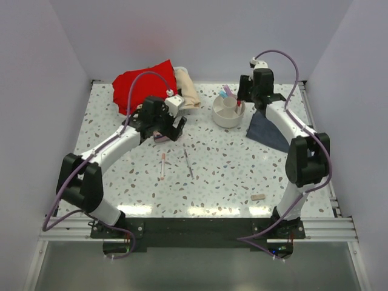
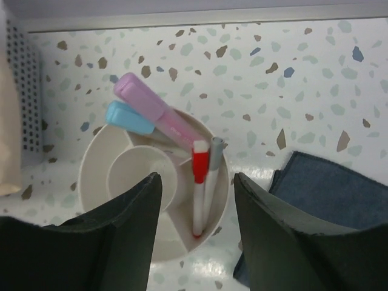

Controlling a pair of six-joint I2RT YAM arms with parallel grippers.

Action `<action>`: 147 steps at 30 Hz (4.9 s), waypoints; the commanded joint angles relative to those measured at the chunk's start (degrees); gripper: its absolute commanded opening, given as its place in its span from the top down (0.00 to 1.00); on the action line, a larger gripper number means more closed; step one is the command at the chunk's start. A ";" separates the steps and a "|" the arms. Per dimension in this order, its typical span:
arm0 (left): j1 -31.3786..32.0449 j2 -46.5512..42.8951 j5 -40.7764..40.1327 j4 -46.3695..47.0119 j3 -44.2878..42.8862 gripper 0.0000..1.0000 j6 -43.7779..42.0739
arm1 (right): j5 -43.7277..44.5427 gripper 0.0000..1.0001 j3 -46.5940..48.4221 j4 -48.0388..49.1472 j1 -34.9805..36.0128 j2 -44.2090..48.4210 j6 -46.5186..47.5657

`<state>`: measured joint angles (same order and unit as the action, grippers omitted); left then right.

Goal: Sort the stationery into containers
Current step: Place the pen in the storage box, then pick up the pen from the center of the board, then place the pen in the storage box.

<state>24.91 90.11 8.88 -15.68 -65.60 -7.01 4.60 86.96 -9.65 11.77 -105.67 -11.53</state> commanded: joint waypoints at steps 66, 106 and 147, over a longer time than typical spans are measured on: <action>-28.42 -38.51 -17.94 -14.46 13.31 0.00 12.98 | 7.44 0.78 22.30 -38.08 47.29 -39.00 -26.61; -7.24 -0.74 11.42 7.95 -6.80 0.06 -2.23 | 11.22 1.00 -20.25 33.82 8.73 17.70 7.05; -1.35 3.60 4.57 7.15 -9.99 0.04 -5.74 | 7.01 0.64 -6.10 18.45 1.94 2.65 0.19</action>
<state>23.40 98.80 14.63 -11.33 -77.38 -11.64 12.45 77.12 13.21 13.80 -109.95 -10.28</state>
